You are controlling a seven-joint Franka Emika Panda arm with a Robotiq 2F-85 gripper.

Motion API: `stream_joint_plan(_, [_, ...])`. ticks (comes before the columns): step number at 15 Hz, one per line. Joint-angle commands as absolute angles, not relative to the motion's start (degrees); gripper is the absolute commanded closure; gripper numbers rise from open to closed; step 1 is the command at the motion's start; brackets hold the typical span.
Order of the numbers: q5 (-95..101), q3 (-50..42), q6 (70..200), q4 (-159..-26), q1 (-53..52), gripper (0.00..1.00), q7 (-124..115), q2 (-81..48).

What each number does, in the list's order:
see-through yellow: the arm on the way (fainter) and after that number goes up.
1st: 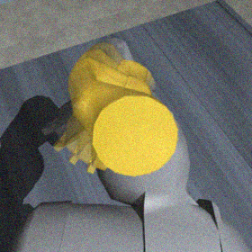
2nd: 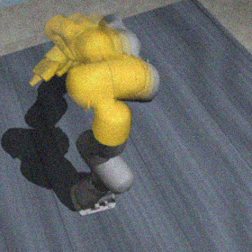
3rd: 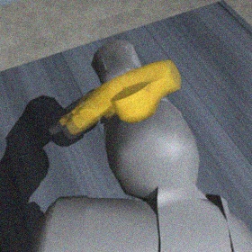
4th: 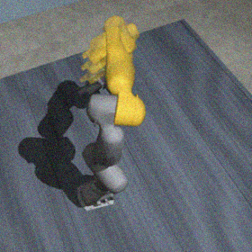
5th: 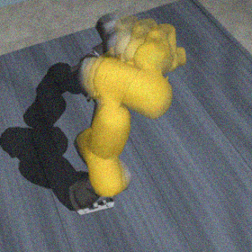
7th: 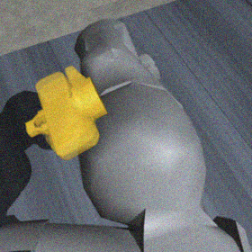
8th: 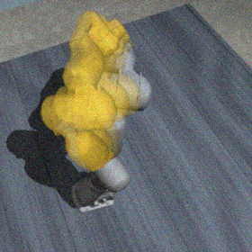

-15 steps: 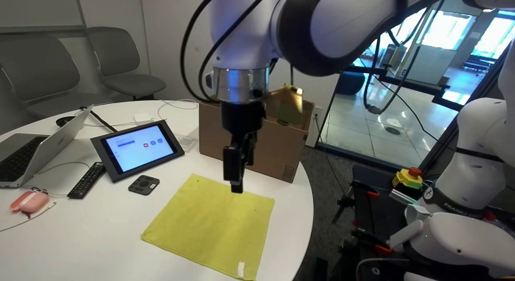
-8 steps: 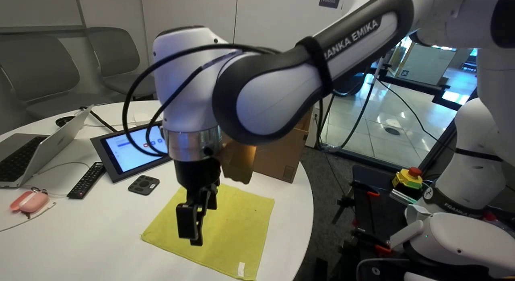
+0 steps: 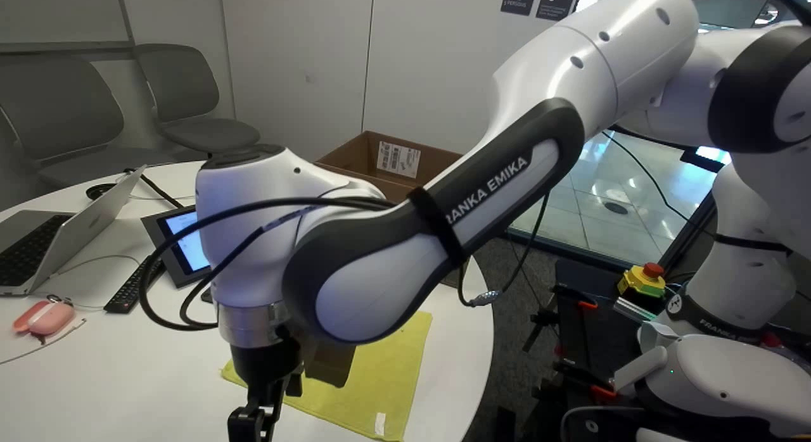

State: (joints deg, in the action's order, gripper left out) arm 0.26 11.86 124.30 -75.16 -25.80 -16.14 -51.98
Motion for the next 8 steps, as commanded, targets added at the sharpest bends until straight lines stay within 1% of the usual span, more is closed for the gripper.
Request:
stream_joint_plan(1, [-0.35, 10.48, 125.71, -65.77, -28.24, 0.00, -17.76, -59.26])
stream_joint_plan(8, [-0.49, 9.63, 125.49, -57.74, -30.63, 0.00, -19.70, -66.30])
